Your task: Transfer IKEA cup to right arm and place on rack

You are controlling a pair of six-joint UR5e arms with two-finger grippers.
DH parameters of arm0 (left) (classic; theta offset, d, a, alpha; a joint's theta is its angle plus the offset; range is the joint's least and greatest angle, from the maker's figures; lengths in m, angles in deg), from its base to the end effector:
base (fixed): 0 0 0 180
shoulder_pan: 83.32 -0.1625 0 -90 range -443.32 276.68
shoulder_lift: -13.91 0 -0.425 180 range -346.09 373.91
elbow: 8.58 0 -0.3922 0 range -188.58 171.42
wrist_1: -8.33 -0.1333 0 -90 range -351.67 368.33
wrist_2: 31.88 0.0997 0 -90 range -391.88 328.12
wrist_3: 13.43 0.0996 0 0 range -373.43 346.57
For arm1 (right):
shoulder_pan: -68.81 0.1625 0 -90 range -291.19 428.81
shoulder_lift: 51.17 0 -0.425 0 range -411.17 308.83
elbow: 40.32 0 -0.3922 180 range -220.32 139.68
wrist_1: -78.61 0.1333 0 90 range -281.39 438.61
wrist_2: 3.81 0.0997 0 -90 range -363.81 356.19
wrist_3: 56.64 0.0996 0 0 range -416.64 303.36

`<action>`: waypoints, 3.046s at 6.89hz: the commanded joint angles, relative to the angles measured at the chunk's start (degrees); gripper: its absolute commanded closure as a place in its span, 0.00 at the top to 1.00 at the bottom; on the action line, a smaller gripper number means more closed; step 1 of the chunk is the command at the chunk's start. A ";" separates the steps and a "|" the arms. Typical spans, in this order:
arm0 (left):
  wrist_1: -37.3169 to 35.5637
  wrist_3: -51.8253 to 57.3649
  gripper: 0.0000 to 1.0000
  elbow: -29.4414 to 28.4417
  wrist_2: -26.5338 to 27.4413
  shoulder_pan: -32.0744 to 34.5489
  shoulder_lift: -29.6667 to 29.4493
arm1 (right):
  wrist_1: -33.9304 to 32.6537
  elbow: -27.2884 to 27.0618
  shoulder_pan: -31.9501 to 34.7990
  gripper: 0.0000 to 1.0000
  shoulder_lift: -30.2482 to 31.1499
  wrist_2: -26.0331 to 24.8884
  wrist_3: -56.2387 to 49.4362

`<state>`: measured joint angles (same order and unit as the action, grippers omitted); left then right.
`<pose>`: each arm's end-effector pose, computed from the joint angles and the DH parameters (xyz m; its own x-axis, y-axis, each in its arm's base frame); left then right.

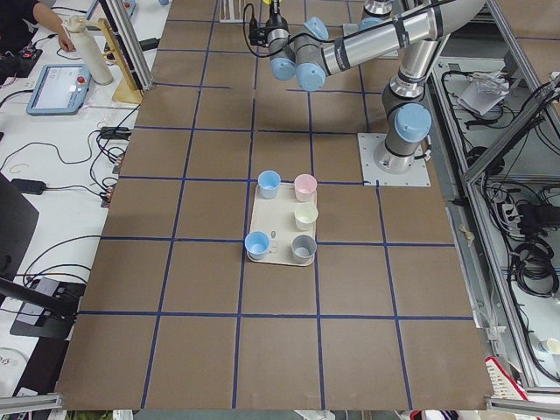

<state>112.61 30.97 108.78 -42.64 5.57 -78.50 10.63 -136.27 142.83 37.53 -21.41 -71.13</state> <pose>-0.2225 -0.4473 0.3364 0.1331 0.0174 0.9910 -0.1498 0.9887 0.0027 0.0898 -0.5156 0.4629 -0.2173 0.3045 -0.9274 0.1919 0.9449 0.2653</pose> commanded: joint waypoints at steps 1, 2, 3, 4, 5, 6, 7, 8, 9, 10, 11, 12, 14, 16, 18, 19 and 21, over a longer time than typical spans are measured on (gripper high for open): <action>-3.04 -0.02 0.00 2.61 -4.61 0.59 -0.22 | 7.13 -1.77 0.16 1.00 0.95 2.22 -1.77; -3.04 0.07 0.00 2.61 -4.54 0.59 -0.49 | 8.03 -2.83 0.42 1.00 0.86 2.13 -1.68; -3.04 0.07 0.00 2.61 -4.36 0.68 -0.32 | 9.95 -3.18 0.68 1.00 1.12 2.13 -1.16; -3.04 0.15 0.00 2.53 -4.27 0.68 0.03 | 10.14 -3.19 1.21 1.00 1.39 1.78 -1.24; -3.04 0.16 0.00 2.53 -3.93 0.68 0.04 | 10.06 -3.19 2.69 1.00 1.30 0.82 -1.59; -3.04 0.16 0.00 2.53 -3.83 0.68 0.12 | 9.79 -3.10 3.93 1.00 1.39 0.89 -1.33; -3.04 0.16 0.00 2.53 -3.83 0.68 0.04 | 9.97 -3.01 4.37 1.00 1.39 0.72 -1.77; -3.04 0.16 0.00 2.44 -3.83 0.68 0.21 | 9.97 -3.01 4.46 1.00 1.39 0.72 -1.77; -3.04 0.16 0.00 2.44 -3.83 0.68 0.13 | 9.97 -2.92 4.46 0.92 1.56 0.63 -1.86; -3.04 0.24 0.00 2.44 -3.83 0.68 0.13 | 9.88 -3.01 4.46 0.89 1.91 0.72 -1.86; -3.13 0.24 0.00 2.44 -3.83 0.68 0.13 | 9.88 -2.92 4.46 0.84 2.00 0.63 -1.86; -3.13 0.24 0.00 2.35 -3.83 0.68 0.04 | 9.79 -2.92 4.46 0.83 2.00 0.63 -1.86; -3.13 0.24 0.00 2.35 -3.83 0.59 0.04 | 9.79 -2.84 5.16 0.79 2.00 0.63 -1.86; -3.13 0.24 0.00 2.35 -3.92 0.59 0.21 | 9.70 -2.66 5.17 0.73 1.92 0.63 -1.69; -3.21 0.24 0.00 2.35 -3.92 0.59 0.13 | 9.70 -2.48 5.17 0.70 1.83 0.63 -1.33; -3.21 0.24 0.00 2.35 -3.92 0.59 0.13 | 9.62 -2.48 5.17 0.69 1.74 0.63 -1.33; -3.21 0.07 0.32 2.35 -4.18 0.50 0.04 | 9.35 -2.40 5.17 0.66 1.65 -0.76 -1.24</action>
<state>109.41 31.17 111.14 -46.60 6.11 -78.41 20.14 -138.69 148.00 39.26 -21.10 -72.41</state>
